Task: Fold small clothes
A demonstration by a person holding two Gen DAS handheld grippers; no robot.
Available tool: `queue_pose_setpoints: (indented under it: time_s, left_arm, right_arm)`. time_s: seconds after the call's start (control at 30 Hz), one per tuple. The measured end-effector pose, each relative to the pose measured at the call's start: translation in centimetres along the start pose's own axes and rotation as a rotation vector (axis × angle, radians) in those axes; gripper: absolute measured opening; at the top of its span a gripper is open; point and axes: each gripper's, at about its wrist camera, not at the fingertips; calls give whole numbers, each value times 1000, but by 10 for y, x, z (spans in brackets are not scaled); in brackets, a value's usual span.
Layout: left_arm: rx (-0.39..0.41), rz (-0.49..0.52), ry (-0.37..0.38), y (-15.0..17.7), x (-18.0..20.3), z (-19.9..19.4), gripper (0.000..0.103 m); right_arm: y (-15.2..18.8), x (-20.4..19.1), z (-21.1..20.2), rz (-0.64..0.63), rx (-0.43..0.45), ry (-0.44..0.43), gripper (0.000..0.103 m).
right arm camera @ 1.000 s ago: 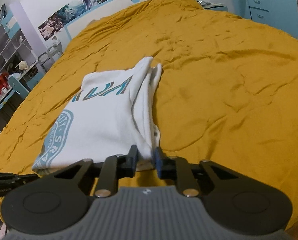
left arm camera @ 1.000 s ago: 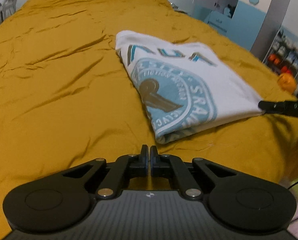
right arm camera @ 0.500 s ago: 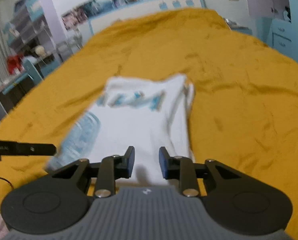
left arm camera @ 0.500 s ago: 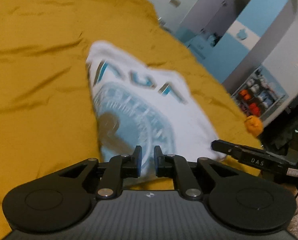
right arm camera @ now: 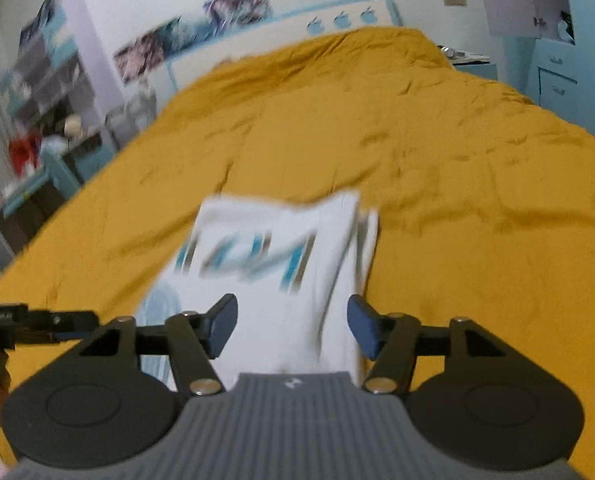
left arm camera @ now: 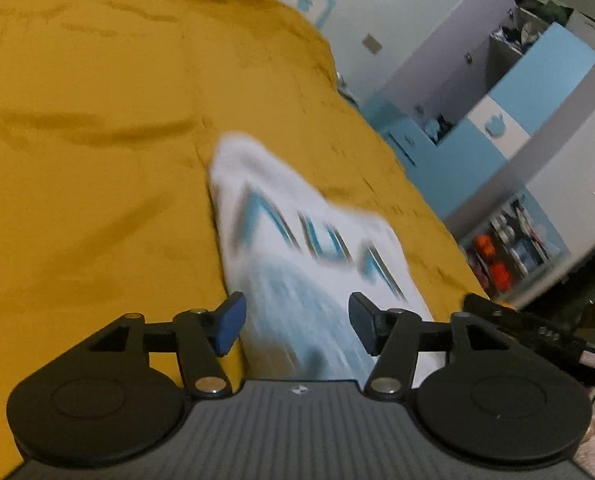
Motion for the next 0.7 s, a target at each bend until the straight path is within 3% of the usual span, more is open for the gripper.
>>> queue_pose_setpoints:
  time_s: [0.07,0.2,0.33,0.5,0.63,0.67,0.7]
  left_arm:
    - [-5,-32,18,-29,-16,26,66]
    - [-17,-50,-30,-67,-40,75,64]
    - [-24,-81,-67,-84,-55,110,64]
    - [-61,-219,61,-100,-74,145,64]
    - [-75,-302,133,-108,-89,167,62]
    - [-74,-300,167,-110,-89,170,56]
    - [-73,-288,187,-114,-88,174,39]
  right_arm:
    - [-16,17,23,47,1,15,58]
    - [-38,42,77,97,-32,60,59]
    - [-44,66,115,216,-43,11,59]
    - [-41,77,140,285,-32,-45,59]
    - [-39,73,149,249,-36,-58,61]
    - [-39,71,151,235,-38,-58,60]
    - [-40,70,153,222,-42,-58,59]
Point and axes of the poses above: each gripper's, at about its wrist camera, not at the fingertips, and z roughly the way its jaws point, x to its right, y to its underside, and after that the axes turned 9 degrees about -z, right-handed
